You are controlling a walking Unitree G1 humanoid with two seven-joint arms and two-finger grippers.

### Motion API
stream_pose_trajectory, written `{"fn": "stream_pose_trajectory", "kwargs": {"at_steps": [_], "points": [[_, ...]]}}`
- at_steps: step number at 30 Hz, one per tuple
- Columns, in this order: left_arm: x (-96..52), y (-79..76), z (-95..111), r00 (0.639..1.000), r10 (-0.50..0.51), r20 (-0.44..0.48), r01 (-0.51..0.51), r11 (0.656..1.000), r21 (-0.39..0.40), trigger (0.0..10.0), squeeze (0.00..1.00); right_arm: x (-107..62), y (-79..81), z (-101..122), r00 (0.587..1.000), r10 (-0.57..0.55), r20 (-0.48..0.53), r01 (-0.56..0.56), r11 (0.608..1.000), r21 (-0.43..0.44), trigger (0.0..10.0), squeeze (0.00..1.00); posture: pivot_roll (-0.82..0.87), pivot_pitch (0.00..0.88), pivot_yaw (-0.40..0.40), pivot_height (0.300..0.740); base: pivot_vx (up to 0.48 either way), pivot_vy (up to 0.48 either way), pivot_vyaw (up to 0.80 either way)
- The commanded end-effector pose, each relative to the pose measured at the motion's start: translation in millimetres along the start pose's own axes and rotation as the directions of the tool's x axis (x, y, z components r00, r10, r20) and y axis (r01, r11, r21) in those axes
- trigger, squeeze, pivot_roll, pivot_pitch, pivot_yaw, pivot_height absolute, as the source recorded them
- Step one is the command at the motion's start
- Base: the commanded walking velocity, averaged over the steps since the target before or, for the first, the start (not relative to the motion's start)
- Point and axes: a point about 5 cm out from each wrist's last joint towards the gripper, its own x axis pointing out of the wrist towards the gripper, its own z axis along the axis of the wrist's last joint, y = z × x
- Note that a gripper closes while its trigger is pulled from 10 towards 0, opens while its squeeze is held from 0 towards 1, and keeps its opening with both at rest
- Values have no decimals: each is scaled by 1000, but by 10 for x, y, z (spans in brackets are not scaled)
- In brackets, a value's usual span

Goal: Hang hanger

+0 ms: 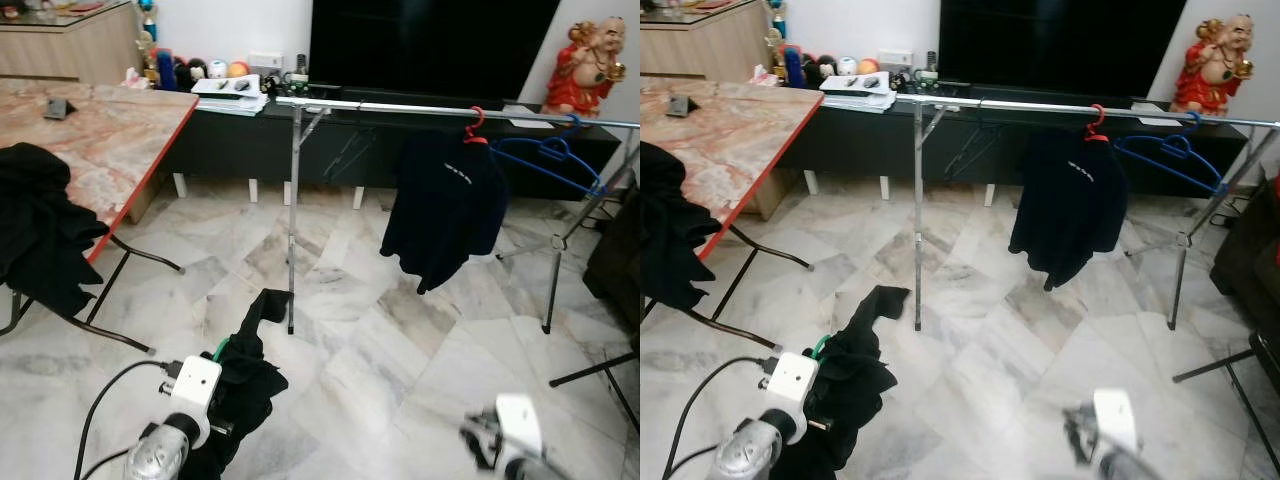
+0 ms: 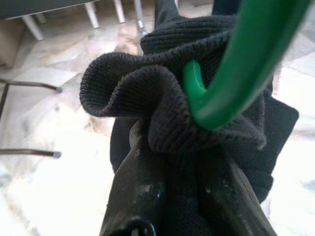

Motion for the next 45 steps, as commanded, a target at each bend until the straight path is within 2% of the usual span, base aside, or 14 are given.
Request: {"fn": "stream_pose_trajectory", "kwargs": {"at_steps": [1,8,13,17,24,36,45], "points": [[-44,44,-47,999,53,-2,-53,999,3,10000,0,-6,11,-66,999,-38,-16,38,998,39,10000,0,30,18,-54,740,0,0,0],[-56,82,-62,996,92,1,-91,994,-59,10000,0,-20,143,-250,994,-70,-80,79,991,110,10000,0,36,7,-37,740,0,0,0],[-32,110,-4,996,88,20,-88,996,-27,10000,0,-17,200,-262,996,-41,-83,50,992,112,10000,0,37,13,-31,740,0,0,0],[-30,80,-22,997,79,12,-79,996,-31,10000,0,-21,210,-294,993,-49,-104,56,996,64,10000,0,35,12,-31,740,241,0,0],[-54,19,-60,999,54,0,-54,998,-28,10000,0,-17,210,-272,994,-43,-97,50,996,77,10000,0,48,2,-37,740,243,0,0],[-66,1,-79,1000,30,-7,-30,1000,-1,10000,0,-16,224,-282,993,-41,-109,46,998,40,10000,0,57,0,-33,740,266,0,0],[-68,-4,-85,1000,15,-11,-15,1000,9,10000,0,-17,247,-298,993,-34,-117,39,998,44,10000,0,54,0,-25,740,285,0,0]]}}
